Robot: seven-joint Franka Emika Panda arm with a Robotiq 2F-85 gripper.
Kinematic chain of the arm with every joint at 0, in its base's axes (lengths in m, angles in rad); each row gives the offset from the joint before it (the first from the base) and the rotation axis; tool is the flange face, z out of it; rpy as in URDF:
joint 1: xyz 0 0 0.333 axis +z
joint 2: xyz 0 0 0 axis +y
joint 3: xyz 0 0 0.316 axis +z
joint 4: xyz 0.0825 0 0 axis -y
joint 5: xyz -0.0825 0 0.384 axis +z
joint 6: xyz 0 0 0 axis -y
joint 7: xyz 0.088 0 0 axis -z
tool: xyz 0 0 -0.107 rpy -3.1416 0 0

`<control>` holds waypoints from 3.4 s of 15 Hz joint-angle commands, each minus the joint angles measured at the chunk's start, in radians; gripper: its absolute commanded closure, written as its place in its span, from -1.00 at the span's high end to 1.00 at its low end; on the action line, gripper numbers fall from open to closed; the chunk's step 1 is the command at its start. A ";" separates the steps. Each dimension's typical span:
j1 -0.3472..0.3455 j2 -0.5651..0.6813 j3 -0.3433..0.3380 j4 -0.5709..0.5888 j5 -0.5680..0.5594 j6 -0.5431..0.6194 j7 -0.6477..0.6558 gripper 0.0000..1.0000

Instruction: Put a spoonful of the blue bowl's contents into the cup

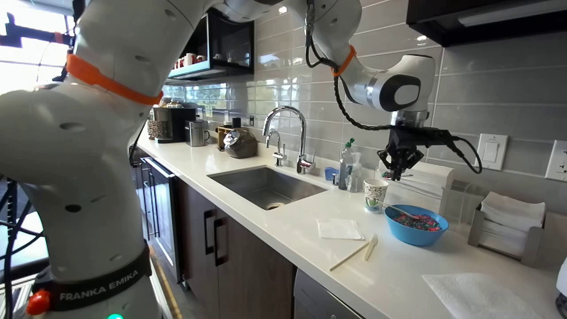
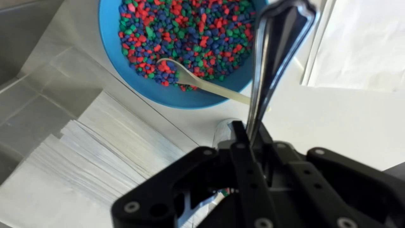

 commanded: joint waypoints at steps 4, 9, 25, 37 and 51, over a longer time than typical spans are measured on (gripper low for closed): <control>0.075 -0.005 -0.012 0.015 -0.021 -0.019 0.120 -0.95; 0.110 0.016 -0.020 0.050 -0.044 -0.021 0.218 -0.95; 0.173 0.109 -0.048 0.165 -0.246 -0.105 0.475 -0.95; 0.244 0.173 -0.074 0.290 -0.392 -0.252 0.589 -0.95; 0.337 0.274 -0.102 0.480 -0.556 -0.453 0.688 -0.95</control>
